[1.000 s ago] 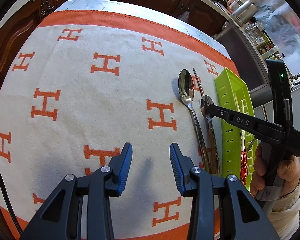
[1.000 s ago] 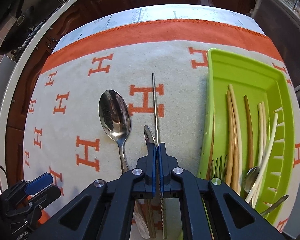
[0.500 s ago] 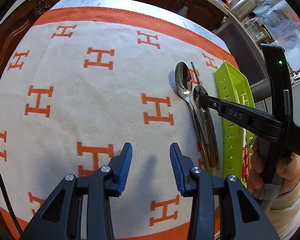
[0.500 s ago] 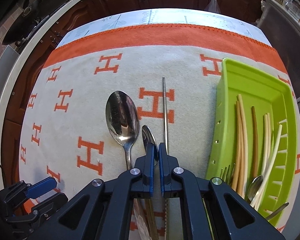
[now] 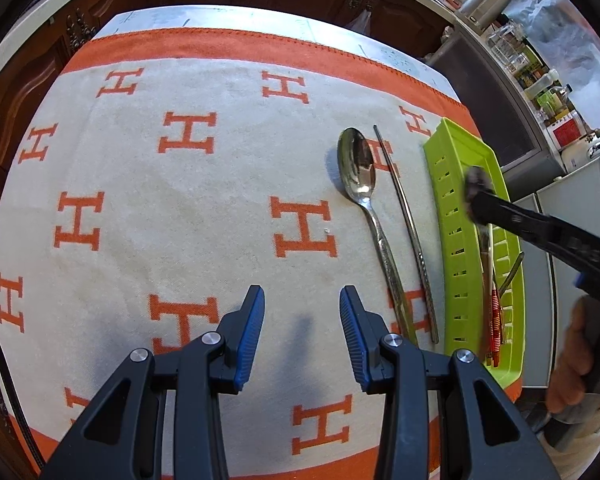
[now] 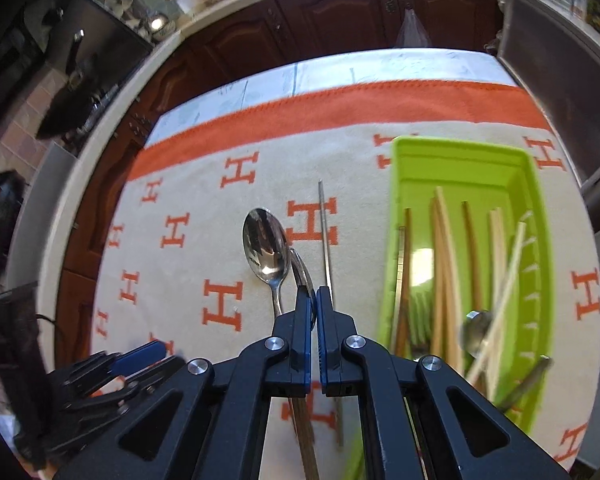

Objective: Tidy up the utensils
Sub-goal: 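Carry the spoon into the green tray and open the right tool, then close the left tool on the large metal spoon's handle, then carry the large spoon into the tray and open the left tool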

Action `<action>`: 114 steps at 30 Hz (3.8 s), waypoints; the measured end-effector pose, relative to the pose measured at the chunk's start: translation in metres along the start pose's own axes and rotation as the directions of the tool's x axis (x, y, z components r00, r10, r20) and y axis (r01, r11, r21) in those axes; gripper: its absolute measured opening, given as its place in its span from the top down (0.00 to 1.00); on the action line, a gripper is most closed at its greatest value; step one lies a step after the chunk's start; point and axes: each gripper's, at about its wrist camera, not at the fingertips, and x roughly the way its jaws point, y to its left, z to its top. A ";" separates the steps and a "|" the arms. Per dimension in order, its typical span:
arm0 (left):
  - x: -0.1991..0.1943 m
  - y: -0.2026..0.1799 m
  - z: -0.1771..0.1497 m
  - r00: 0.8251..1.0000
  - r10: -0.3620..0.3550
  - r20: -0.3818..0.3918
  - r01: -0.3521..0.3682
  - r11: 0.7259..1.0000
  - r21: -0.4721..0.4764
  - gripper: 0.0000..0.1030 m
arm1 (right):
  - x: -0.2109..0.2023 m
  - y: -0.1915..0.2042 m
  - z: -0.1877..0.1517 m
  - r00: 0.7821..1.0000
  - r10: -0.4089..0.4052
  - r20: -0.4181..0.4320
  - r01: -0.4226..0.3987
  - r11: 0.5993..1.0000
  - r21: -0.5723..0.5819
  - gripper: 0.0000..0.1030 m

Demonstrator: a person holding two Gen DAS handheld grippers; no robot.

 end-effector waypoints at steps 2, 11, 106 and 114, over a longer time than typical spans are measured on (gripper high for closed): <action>0.002 -0.009 0.005 1.000 0.010 0.004 -0.010 1.000 0.013 0.64 | -0.021 -0.012 -0.002 1.000 -0.001 0.028 0.001 1.000 0.011 0.98; 0.029 -0.045 0.032 0.998 0.065 -0.021 -0.065 0.998 0.013 0.64 | -0.057 -0.083 -0.005 0.977 -0.192 0.094 0.184 0.979 0.089 0.98; 0.039 -0.170 0.048 0.940 -0.294 0.175 0.233 0.924 0.304 0.97 | -0.086 -0.162 -0.081 0.975 -0.095 0.201 0.044 0.969 0.244 0.87; 0.034 -0.158 0.050 0.948 -0.260 0.183 0.208 0.943 0.261 0.85 | -0.076 -0.161 -0.082 0.977 -0.091 0.192 0.043 0.970 0.237 0.87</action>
